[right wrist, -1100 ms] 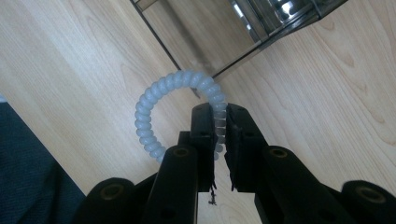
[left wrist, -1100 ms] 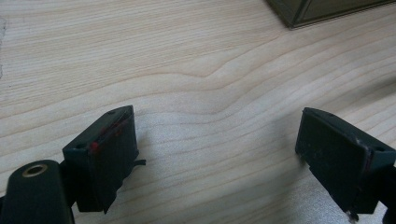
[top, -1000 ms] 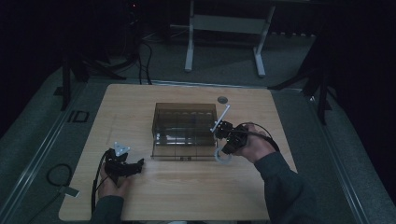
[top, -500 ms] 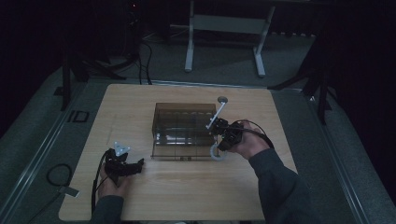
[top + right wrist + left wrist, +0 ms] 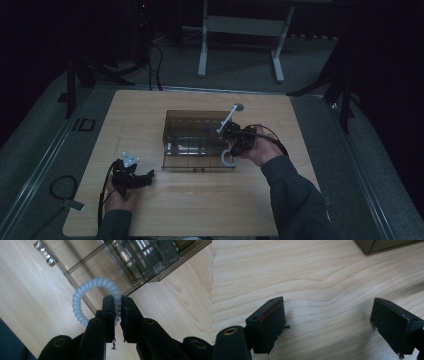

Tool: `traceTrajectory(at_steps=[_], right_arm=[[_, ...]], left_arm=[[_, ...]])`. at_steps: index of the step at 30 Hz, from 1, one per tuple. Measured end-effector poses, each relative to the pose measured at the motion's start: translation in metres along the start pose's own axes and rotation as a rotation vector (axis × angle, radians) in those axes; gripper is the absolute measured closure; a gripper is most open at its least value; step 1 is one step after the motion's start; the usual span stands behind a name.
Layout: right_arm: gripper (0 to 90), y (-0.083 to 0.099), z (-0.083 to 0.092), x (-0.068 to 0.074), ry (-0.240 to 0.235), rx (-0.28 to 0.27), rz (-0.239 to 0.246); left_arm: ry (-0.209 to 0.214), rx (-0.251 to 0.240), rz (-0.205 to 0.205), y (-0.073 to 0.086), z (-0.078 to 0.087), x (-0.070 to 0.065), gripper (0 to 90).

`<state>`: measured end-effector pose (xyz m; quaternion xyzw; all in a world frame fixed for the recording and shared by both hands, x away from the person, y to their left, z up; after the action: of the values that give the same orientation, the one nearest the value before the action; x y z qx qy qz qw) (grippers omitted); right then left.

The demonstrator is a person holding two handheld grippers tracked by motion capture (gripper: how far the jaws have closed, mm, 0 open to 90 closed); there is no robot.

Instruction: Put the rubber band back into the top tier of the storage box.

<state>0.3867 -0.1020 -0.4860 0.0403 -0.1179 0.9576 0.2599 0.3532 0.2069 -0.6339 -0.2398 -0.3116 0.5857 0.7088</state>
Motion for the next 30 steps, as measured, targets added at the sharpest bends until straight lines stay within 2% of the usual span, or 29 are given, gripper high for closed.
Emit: traceTrajectory(at_steps=[19,30], right_arm=[[82.0,-0.007,-0.008,-0.004,0.001,0.004,-0.009],[81.9,-0.01,-0.018,-0.009,0.007,0.025,-0.02]], left_arm=[[-0.001,-0.003,0.003,0.0,0.0,0.0,12.6],[-0.001,-0.004,0.004,0.0,0.0,0.0,12.6]])
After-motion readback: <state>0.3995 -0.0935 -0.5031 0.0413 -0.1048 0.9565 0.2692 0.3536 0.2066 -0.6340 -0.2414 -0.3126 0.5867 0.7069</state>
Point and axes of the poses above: each handheld gripper's, and its own axes: z roughly backward along the jaws, y roughly out of its underside, x roughly to its left, the point moved 9 cm from there along -z, roughly forward along the jaws, and after that the axes turned 14 degrees about -y, right-handed, at the moved point
